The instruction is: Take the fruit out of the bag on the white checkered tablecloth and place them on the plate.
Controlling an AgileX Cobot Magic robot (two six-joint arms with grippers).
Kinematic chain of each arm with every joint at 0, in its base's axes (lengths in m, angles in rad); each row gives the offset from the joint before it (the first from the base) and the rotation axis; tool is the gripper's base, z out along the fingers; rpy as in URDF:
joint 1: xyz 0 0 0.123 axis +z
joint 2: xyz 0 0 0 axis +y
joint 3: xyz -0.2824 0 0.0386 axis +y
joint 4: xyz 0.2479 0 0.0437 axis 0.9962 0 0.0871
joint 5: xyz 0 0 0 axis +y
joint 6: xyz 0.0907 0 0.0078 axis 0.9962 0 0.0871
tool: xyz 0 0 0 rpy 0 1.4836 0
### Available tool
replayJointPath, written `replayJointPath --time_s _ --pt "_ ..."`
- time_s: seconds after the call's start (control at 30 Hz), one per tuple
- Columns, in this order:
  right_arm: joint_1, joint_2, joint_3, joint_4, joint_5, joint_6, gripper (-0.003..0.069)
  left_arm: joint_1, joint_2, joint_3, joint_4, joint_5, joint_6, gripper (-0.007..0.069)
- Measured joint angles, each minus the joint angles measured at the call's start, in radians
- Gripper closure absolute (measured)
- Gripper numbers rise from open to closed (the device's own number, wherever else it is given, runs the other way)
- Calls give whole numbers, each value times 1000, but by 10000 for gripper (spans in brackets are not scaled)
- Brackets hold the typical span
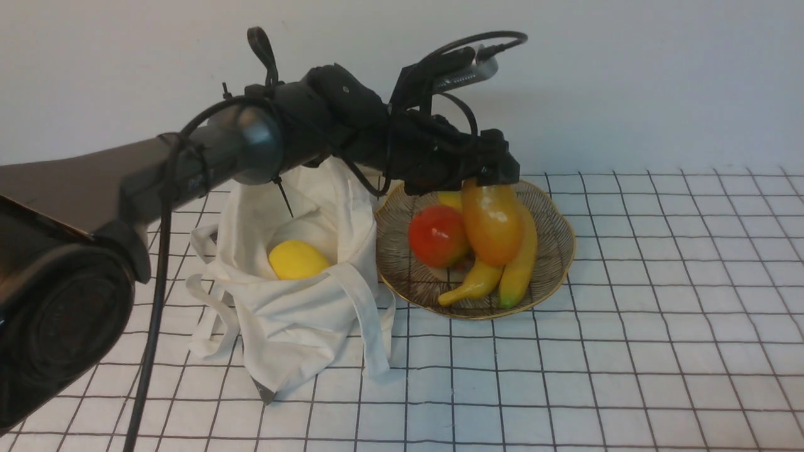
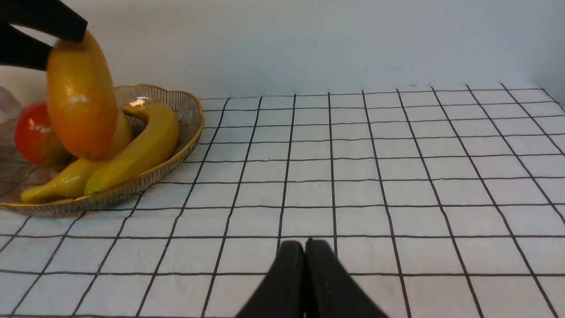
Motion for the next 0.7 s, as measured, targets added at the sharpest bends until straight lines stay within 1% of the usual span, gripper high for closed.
replayJointPath --time_s 0.07,0.2,0.27,0.37,0.43,0.47,0.5,0.53,0.57,0.63,0.7 --pt "0 0 0 0 0 0 673 0 0 0 -17 -5 24 -56" --pt "0 0 0 0 0 0 673 0 -1 0 -26 -4 76 -57" --pt "0 0 0 0 0 0 673 4 -17 1 -24 4 100 -21" --pt "0 0 0 0 0 0 673 23 -70 3 -3 54 104 102" --pt "0 0 0 0 0 0 673 51 -139 3 41 139 103 271" --pt "0 0 0 0 0 0 673 67 -177 3 76 200 101 387" --pt "0 0 0 0 0 0 673 70 -184 3 76 211 100 387" --pt "0 0 0 0 0 0 673 82 -210 3 104 257 100 471" --pt "0 0 0 0 0 0 673 105 -263 3 146 343 100 554" --pt "0 0 0 0 0 0 673 131 -326 3 208 477 97 610" --pt "0 0 0 0 0 0 673 150 -381 3 271 579 97 624"
